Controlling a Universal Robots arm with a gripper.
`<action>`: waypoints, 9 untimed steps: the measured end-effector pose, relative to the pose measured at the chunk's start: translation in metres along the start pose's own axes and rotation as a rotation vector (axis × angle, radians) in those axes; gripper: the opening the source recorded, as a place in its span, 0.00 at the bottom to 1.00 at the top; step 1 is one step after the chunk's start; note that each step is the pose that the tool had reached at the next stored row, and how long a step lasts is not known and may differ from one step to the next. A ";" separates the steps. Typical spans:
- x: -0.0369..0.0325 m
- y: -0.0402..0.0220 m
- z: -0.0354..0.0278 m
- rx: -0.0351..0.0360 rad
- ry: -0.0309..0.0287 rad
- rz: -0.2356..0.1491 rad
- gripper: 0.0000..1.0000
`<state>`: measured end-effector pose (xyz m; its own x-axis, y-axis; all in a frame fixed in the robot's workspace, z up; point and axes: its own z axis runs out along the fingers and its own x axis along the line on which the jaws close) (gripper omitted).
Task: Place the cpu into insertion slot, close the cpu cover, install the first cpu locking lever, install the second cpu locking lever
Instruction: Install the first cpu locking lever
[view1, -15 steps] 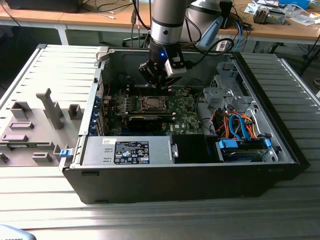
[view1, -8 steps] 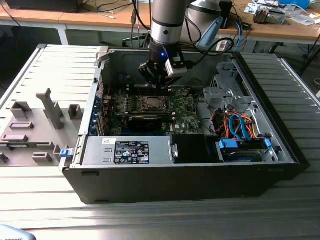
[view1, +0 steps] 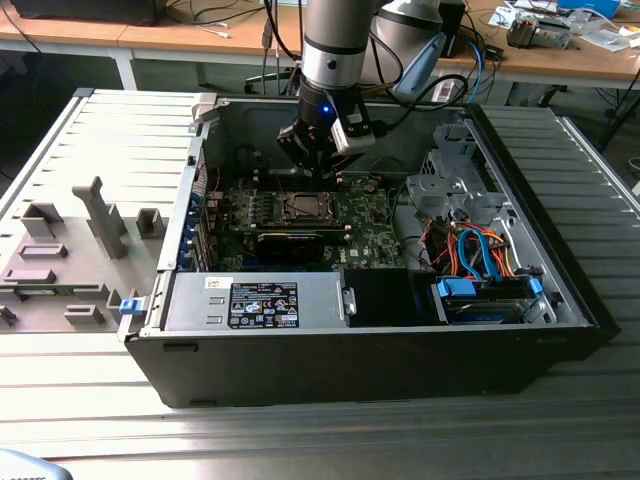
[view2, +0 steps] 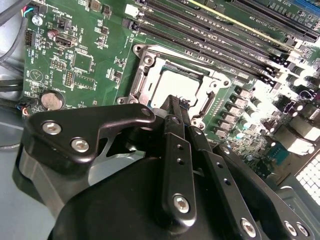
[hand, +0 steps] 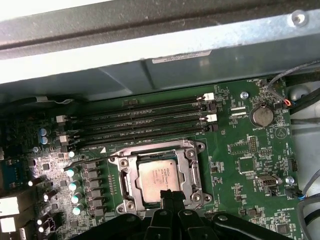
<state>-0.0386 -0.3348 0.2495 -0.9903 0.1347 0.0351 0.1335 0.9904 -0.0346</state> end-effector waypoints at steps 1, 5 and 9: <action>0.0000 0.0000 0.0000 0.0001 0.0000 -0.002 0.11; 0.0000 0.0000 0.0000 0.0004 -0.0002 -0.009 0.11; 0.0000 0.0000 0.0000 0.0006 -0.0005 -0.016 0.11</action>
<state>-0.0386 -0.3348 0.2496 -0.9923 0.1188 0.0351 0.1176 0.9925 -0.0347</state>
